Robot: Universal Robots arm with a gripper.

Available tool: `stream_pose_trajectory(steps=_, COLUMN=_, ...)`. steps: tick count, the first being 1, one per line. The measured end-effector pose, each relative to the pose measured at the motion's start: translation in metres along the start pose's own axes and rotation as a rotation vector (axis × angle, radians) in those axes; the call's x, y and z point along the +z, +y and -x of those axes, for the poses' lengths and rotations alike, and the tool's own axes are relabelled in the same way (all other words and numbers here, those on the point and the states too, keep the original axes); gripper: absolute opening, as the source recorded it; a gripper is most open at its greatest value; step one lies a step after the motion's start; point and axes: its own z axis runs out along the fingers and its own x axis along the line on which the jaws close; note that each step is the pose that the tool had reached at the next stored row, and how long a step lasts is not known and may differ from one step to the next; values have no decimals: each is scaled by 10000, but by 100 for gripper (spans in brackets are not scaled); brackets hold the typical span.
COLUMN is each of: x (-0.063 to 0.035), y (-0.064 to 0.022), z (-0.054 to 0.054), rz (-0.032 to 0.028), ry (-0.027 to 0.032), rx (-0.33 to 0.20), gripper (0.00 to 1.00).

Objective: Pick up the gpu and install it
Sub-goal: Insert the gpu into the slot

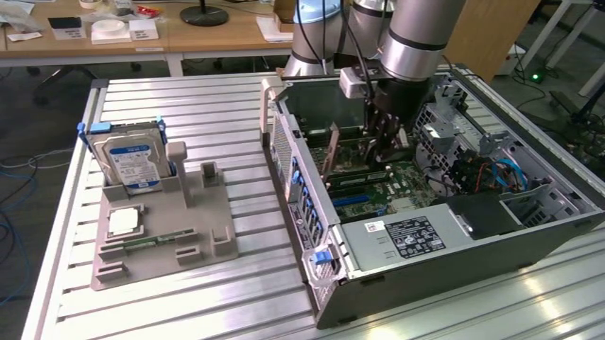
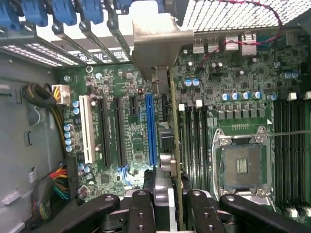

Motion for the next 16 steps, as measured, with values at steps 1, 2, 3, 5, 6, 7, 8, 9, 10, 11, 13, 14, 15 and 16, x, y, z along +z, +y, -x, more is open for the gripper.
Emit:
stream_pose_trajectory(steps=1, x=5, y=0, z=-12, rz=0, ry=1, rx=-1, gripper=30)
stream_pose_trajectory(steps=2, x=18, y=0, z=-19, rz=-1, ry=0, rx=1, gripper=30)
stream_pose_trajectory(steps=3, x=35, y=1, z=-24, rz=-1, ry=-1, rx=2, gripper=30)
stream_pose_trajectory(steps=5, x=63, y=8, z=-29, rz=-2, ry=1, rx=0, gripper=30)
stream_pose_trajectory(steps=6, x=74, y=18, z=-30, rz=-28, ry=-1, rx=-4, gripper=30)
stream_pose_trajectory(steps=7, x=83, y=28, z=-31, rz=-69, ry=-4, rx=-4, gripper=30)
stream_pose_trajectory(steps=8, x=94, y=38, z=-31, rz=-104, ry=-7, rx=-4, gripper=30)
stream_pose_trajectory(steps=9, x=105, y=47, z=-32, rz=-143, ry=-10, rx=-3, gripper=30)
stream_pose_trajectory(steps=10, x=116, y=54, z=-32, rz=-172, ry=-12, rx=-1, gripper=30)
stream_pose_trajectory(steps=11, x=127, y=58, z=-33, rz=-182, ry=-14, rx=0, gripper=30)
stream_pose_trajectory(steps=13, x=150, y=61, z=-37, rz=-183, ry=-14, rx=-2, gripper=30)
stream_pose_trajectory(steps=14, x=155, y=62, z=-45, rz=-182, ry=-11, rx=-3, gripper=30)
stream_pose_trajectory(steps=15, x=161, y=63, z=-56, rz=-183, ry=-14, rx=-2, gripper=30)
stream_pose_trajectory(steps=16, x=165, y=63, z=-71, rz=-183, ry=-14, rx=-2, gripper=30)
